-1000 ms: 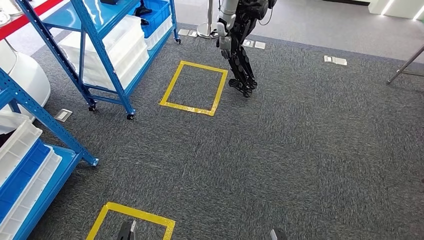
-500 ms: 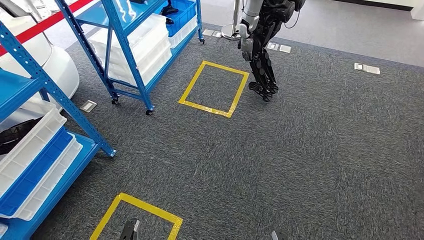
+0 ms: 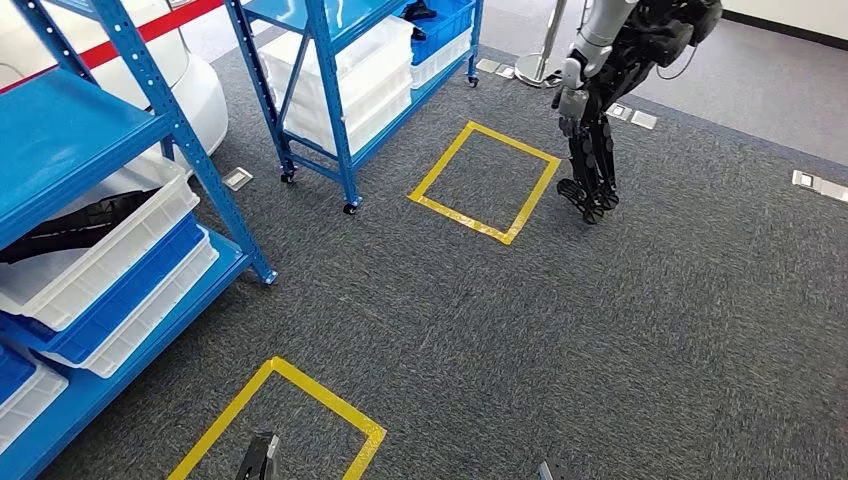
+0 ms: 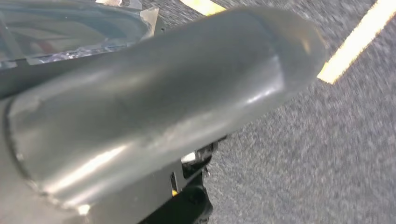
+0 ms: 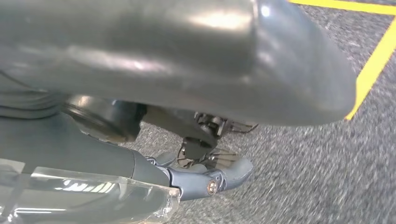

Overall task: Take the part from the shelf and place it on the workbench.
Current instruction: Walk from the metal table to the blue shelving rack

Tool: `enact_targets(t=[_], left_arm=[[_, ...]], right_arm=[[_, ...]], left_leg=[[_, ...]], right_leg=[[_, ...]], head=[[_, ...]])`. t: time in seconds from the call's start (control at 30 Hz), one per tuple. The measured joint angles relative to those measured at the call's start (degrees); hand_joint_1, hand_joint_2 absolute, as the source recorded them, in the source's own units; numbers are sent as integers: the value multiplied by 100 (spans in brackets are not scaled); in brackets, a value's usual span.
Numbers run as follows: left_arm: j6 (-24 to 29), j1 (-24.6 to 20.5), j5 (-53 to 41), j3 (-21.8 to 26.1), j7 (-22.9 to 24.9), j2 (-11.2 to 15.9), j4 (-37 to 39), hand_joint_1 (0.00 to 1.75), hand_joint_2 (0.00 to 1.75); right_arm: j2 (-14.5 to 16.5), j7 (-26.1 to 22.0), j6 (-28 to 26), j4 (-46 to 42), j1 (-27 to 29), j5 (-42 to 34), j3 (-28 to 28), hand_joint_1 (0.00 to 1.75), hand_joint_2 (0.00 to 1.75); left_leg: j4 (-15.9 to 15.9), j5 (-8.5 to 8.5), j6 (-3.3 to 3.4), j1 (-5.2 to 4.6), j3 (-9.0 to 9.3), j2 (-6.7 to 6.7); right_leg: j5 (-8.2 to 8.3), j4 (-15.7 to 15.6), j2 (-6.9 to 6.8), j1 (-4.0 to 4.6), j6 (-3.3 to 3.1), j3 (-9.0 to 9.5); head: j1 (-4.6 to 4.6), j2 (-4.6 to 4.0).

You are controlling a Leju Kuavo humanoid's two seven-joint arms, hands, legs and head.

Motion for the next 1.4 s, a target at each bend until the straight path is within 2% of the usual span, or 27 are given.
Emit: enact_targets(t=[0.07, 0.13, 0.17, 0.2, 0.27, 0.3, 0.37, 0.43, 0.5, 0.57, 0.6, 0.67, 0.7, 0.73, 0.8, 0.87, 0.93, 0.97, 1.0, 1.03, 1.1, 1.17, 1.2, 1.23, 1.3, 1.37, 1.4], left_arm=[[0, -29, -8, -11, 13, -12, 0, 0, 0], [-2, -50, -14, -25, 22, -22, 0, 0, 0], [-2, -51, -18, -29, 27, -22, 0, 0, 0], [-2, -50, -21, -31, 31, -22, 0, 0, 0], [-2, -53, -24, -32, 33, -27, 0, 0, 0], [-2, -56, -25, -33, 35, -31, 0, 0, 0], [-1, -57, -33, -34, 43, -32, 0, 0, 0], [1, -52, -46, -34, 72, -21, 0, 0, 0], [3, -54, -50, -34, 111, -12, 0, 0, 0], [3, -77, -50, -36, 136, -13, 0, 0, 0], [3, -87, -50, -36, 142, -14, 0, 0, 0], [3, -87, -53, -37, 145, -14, 0, 0, 0], [3, -82, -56, -37, 146, -14, 0, 0, 0], [4, -81, -59, -37, 147, -13, 0, 0, 0], [8, -96, -65, -37, 147, -7, 0, 0, 0], [12, -124, -71, -37, 147, -4, 0, 0, 0], [15, -138, -87, -37, 149, -5, 0, 0, 0], [16, -135, -97, -37, 150, -7, 0, 0, 0], [16, -136, -103, -37, 151, -8, 0, 0, 0], [15, -144, -107, -37, 152, -14, 0, 0, 0], [10, -161, -107, -38, 154, -31, 0, 0, 0], [8, -160, -107, -39, 154, -44, 1, 0, 0], [9, -155, -107, -39, 155, -44, 1, 0, 0], [9, -153, -107, -39, 155, -44, 1, 0, 0], [8, -153, -107, -39, 156, -49, 0, 0, 0], [7, -152, -107, -39, 158, -51, 1, 0, 0], [7, -149, -107, -39, 159, -49, 1, 0, 0]], right_arm=[[-3, 1, 2, 1, 11, -20, 0, 0, 0], [-5, 4, 3, 2, 40, -31, -1, 0, 0], [-7, 5, 3, 3, 50, -34, -1, 0, 0], [-7, 5, 3, 3, 53, -35, -2, 0, 0], [-10, 5, 3, 3, 45, -37, -2, 0, 0], [-12, 5, 3, 3, 39, -39, -2, 0, 0], [-14, 5, 3, 3, 25, -44, -1, 0, 0], [-8, 5, 4, 2, 11, -45, 0, 0, 0], [-1, 5, 7, 1, 1, -48, 1, 0, 0], [0, 8, 10, 1, 5, -51, 1, 0, 0], [-2, 12, 11, 1, 14, -51, 1, 0, 0], [-10, 23, 12, 1, 23, -51, 1, 0, 0], [-12, 28, 12, 1, 17, -51, 3, 0, 0], [-9, 32, 12, 1, 9, -51, 5, 0, 0], [-3, 38, 12, 1, -4, -52, 9, 0, 0], [-2, 38, 12, 1, -9, -57, 14, 0, 0], [1, 39, 12, 0, -14, -67, 25, 0, 0], [3, 38, 12, -1, -19, -73, 32, 0, 0], [5, 37, 12, -2, -25, -78, 39, 0, 0], [4, 35, 12, -3, -25, -81, 43, 0, 0], [-1, 34, 11, -3, -3, -86, 46, 0, 0], [-6, 35, 10, -3, 26, -86, 46, 0, 0], [-7, 36, 10, -3, 32, -86, 46, 0, 0], [-9, 36, 8, -3, 30, -86, 46, 0, 0], [-12, 32, -19, -3, 23, -87, 48, 0, 0], [-9, 23, -70, -3, 22, -91, 48, 0, 0], [-4, 19, -95, -3, 22, -92, 48, 0, 0]], left_leg=[[-12, 17, 48, 18, 11, -162], [-7, 17, 62, 17, 11, -355], [-4, 15, 61, 18, 16, -458], [2, 12, 56, 20, 24, -553], [33, -9, 24, 28, 32, -738], [66, -29, -6, 22, 25, -817], [115, -62, -70, 13, -12, -935], [124, -66, -126, 25, -49, -1024], [291, -186, -178, 25, -134, -833], [902, -536, -226, 23, -421, -422], [1311, -724, -246, 30, -625, -285], [1809, -856, -264, 47, -892, -188], [1741, -756, -262, 51, -866, -168], [1444, -566, -249, 52, -715, -122], [635, -217, -193, 20, -280, 136], [228, -117, -131, -32, -72, 303], [192, -121, -85, -52, -86, 180], [171, -105, -60, -38, -80, 106], [150, -85, -27, -17, -69, 30], [129, -63, 4, 7, -54, -45], [123, -47, 40, 25, -50, -212], [126, -47, 45, 23, -50, -403], [129, -48, 44, 24, -46, -500], [133, -49, 41, 27, -39, -594], [159, -62, 15, 25, -35, -773], [188, -74, -37, 13, -61, -900], [193, -72, -69, 12, -81, -946]], right_leg=[[-329, 744, 387, -33, -17, -345], [-579, 1522, 526, -51, -10, -758], [-568, 1638, 543, -59, 24, -852], [-453, 1497, 557, -71, 73, -823], [-49, 676, 718, -118, 178, -504], [115, 295, 819, -135, 189, -352], [253, -62, 938, -135, 131, -193], [266, -61, 831, -115, 39, -171], [280, -81, 711, -125, -35, -159], [264, -92, 561, -112, -100, -141], [249, -91, 476, -97, -122, -136], [226, -89, 309, -76, -146, -125], [214, -88, 234, -72, -150, -114], [198, -88, 165, -69, -150, -94], [157, -87, 45, -42, -126, -39], [118, -86, -64, -11, -77, 1], [91, -97, -182, 3, -23, 33], [62, -77, -152, -5, 3, 33], [-7, 17, -33, -14, 16, -1], [-130, 246, 143, -23, 17, -100], [-464, 1031, 467, -48, -7, -477], [-630, 1648, 539, -61, 18, -818], [-564, 1635, 548, -71, 60, -849], [-403, 1377, 569, -87, 113, -765], [-6, 526, 770, -133, 197, -424], [190, 35, 939, -150, 169, -218], [200, 4, 945, -137, 130, -202]], head=[[26, 0], [32, 0], [33, 0], [32, 0], [37, 0], [40, 0], [46, 0], [42, 0], [16, 0], [-32, 0], [-54, 0], [-58, 0], [-60, 0], [-60, 0], [-64, 0], [-56, 0], [-49, 0], [-47, 0], [-41, 0], [-29, 0], [-5, 0], [1, 0], [1, 0], [0, 0], [5, 0], [11, 0], [12, 0]])
